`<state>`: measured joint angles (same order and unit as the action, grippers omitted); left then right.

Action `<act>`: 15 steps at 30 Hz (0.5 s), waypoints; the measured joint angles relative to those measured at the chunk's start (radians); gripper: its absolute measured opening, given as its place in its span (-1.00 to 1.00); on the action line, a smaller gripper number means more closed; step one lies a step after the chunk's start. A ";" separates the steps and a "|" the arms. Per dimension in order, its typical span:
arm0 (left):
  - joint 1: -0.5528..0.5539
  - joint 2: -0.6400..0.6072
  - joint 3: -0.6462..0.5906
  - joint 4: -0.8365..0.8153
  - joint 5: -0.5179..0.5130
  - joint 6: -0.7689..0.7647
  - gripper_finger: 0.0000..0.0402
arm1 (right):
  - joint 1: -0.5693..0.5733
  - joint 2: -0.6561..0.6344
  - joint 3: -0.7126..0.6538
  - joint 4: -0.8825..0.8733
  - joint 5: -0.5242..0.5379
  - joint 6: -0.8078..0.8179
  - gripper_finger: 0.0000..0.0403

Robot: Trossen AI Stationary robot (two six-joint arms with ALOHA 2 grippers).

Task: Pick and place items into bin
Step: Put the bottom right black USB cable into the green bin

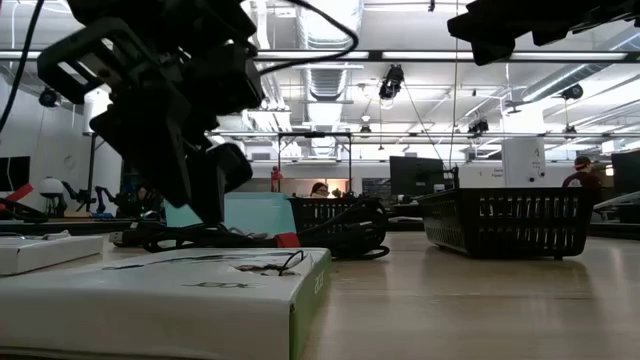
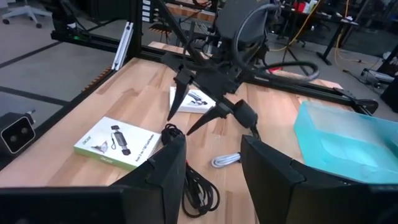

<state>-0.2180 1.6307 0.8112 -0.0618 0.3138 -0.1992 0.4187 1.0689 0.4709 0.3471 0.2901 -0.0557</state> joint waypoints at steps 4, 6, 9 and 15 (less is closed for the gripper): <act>0.000 0.018 0.000 0.022 0.000 -0.021 -0.09 | 0.000 0.000 0.000 0.000 0.000 -0.026 -0.31; 0.000 0.036 0.000 0.042 0.001 -0.061 -0.09 | 0.000 0.000 0.000 0.000 0.000 -0.030 -0.31; 0.000 0.067 0.006 0.053 0.001 -0.107 -0.09 | 0.000 0.000 0.000 -0.003 0.000 -0.030 -0.31; 0.002 0.118 0.021 0.064 0.001 -0.110 -0.09 | 0.000 0.000 0.000 -0.007 0.000 -0.034 -0.31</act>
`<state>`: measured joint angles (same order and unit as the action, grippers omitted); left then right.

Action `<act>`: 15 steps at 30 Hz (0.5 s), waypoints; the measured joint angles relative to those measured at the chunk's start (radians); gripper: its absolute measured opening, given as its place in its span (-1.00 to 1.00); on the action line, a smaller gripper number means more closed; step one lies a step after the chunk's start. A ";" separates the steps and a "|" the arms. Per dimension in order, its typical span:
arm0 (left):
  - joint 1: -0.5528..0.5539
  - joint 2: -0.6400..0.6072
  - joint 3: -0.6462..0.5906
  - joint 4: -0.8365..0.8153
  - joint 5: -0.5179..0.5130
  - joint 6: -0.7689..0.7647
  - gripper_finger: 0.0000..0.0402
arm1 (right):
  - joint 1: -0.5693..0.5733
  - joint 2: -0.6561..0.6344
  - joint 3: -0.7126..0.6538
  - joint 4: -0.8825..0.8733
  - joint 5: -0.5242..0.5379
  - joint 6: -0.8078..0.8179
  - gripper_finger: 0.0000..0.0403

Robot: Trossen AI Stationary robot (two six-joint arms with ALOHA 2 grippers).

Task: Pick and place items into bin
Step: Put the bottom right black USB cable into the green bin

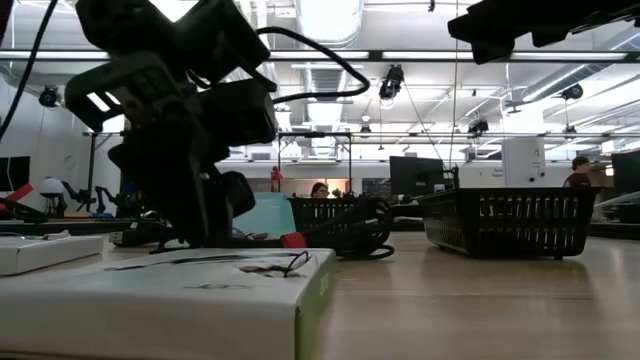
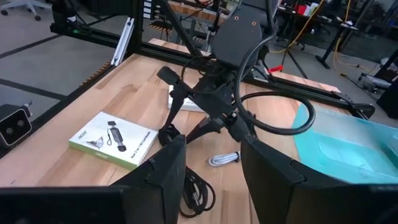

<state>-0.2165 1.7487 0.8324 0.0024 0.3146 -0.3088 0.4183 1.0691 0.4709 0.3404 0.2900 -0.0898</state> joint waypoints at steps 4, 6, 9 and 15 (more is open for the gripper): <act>0.011 0.016 0.009 -0.001 -0.006 0.000 -0.20 | 0.000 0.000 0.000 -0.002 0.000 0.000 -0.31; 0.016 0.017 0.010 -0.002 -0.007 0.000 -0.32 | 0.000 0.000 0.000 -0.003 0.000 0.000 -0.31; 0.021 0.015 0.009 -0.006 -0.013 0.015 -0.56 | 0.000 0.000 0.000 -0.004 0.000 0.000 -0.31; 0.025 0.012 0.010 -0.012 -0.025 0.142 -0.95 | 0.000 0.000 0.000 -0.008 0.000 0.007 -0.31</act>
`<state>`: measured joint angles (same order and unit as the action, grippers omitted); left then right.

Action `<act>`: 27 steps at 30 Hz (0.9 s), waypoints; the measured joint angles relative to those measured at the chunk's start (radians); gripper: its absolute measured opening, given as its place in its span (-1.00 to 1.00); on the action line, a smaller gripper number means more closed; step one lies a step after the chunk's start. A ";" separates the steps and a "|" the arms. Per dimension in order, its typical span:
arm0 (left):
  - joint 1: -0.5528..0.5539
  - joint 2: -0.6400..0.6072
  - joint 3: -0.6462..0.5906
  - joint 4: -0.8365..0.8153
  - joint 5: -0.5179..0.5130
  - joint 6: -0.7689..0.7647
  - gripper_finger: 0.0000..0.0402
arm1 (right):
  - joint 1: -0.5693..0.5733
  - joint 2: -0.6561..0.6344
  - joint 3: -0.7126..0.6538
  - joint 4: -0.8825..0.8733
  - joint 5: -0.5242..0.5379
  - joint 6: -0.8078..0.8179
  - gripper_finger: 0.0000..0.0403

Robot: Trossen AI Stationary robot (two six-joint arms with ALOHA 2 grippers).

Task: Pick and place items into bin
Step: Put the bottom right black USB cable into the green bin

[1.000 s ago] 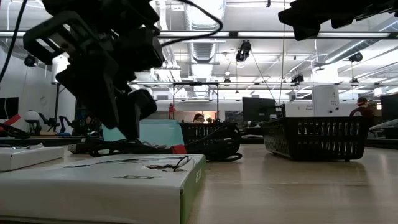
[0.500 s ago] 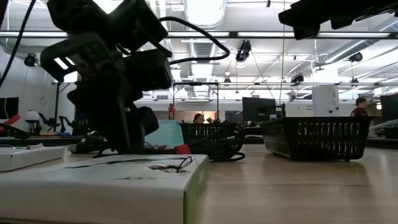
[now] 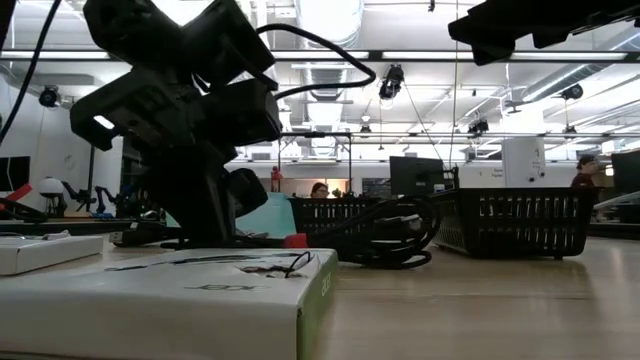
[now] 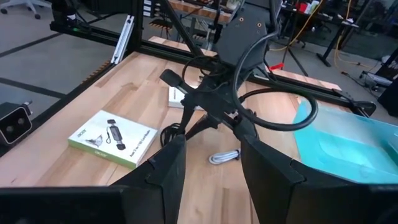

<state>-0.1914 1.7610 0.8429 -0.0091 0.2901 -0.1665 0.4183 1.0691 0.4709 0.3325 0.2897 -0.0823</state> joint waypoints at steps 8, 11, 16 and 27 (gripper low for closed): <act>0.005 -0.062 -0.002 -0.021 -0.010 0.087 -0.95 | 0.000 0.000 0.000 -0.004 0.000 0.025 -0.31; 0.013 -0.130 -0.002 -0.055 -0.008 0.096 -0.95 | 0.000 0.000 0.000 -0.007 0.000 0.044 -0.31; 0.025 -0.268 -0.002 -0.131 -0.095 0.098 -0.95 | 0.000 0.000 0.000 -0.014 -0.001 0.056 -0.31; 0.137 -0.510 -0.001 -0.270 -0.589 0.069 -0.95 | 0.000 0.001 0.000 -0.019 -0.001 0.054 -0.31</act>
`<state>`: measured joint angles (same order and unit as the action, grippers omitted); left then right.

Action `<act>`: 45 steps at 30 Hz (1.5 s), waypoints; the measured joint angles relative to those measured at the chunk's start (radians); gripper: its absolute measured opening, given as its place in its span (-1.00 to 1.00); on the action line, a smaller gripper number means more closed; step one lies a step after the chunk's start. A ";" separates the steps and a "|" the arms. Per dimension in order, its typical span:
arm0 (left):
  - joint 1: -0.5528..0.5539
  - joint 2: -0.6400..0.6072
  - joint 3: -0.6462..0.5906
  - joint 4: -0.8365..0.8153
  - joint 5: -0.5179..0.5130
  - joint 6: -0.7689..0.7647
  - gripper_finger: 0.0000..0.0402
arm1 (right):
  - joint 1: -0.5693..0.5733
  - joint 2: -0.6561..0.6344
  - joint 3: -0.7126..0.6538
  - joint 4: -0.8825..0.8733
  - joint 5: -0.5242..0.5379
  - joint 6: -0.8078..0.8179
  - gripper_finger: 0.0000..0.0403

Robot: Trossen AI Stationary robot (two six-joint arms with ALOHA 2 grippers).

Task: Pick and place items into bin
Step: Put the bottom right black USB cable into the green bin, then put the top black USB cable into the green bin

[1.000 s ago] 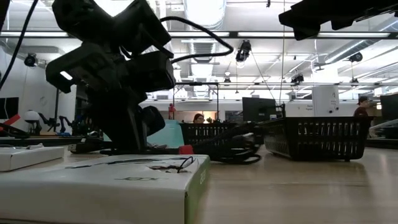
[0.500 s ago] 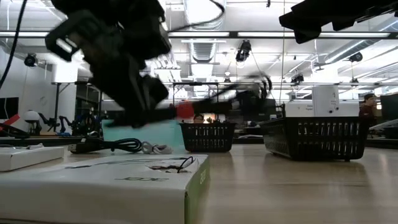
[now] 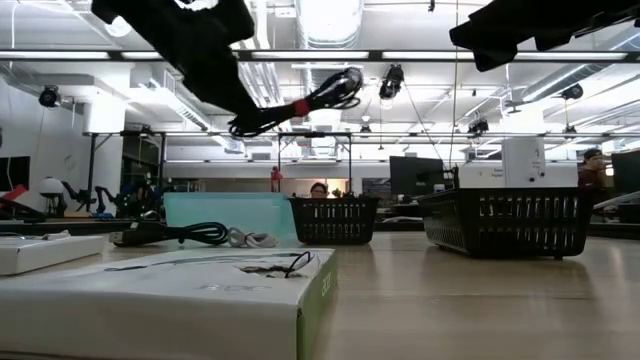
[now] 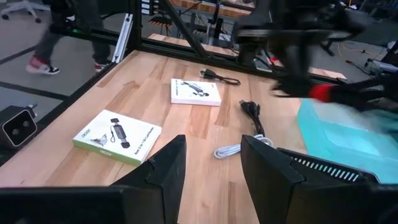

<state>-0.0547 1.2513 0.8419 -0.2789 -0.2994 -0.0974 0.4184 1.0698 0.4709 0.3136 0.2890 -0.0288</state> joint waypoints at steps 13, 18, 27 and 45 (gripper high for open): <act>0.433 0.047 -0.009 -0.019 -0.064 -0.123 -0.95 | 0.000 0.000 0.000 -0.004 0.000 0.003 -0.31; 0.566 0.123 -0.012 -0.021 0.067 -0.186 -0.95 | 0.000 0.000 0.000 -0.014 0.000 0.000 -0.31; 0.632 0.260 -0.003 -0.017 0.091 -0.185 -0.95 | 0.000 0.000 0.000 -0.022 0.000 0.003 -0.31; 0.627 0.182 -0.001 -0.018 0.356 0.011 -0.59 | 0.000 -0.001 0.000 -0.023 0.000 0.003 -0.31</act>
<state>0.5725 1.4338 0.8406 -0.2972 0.0566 -0.0862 0.4186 1.0691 0.4709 0.2906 0.2893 -0.0257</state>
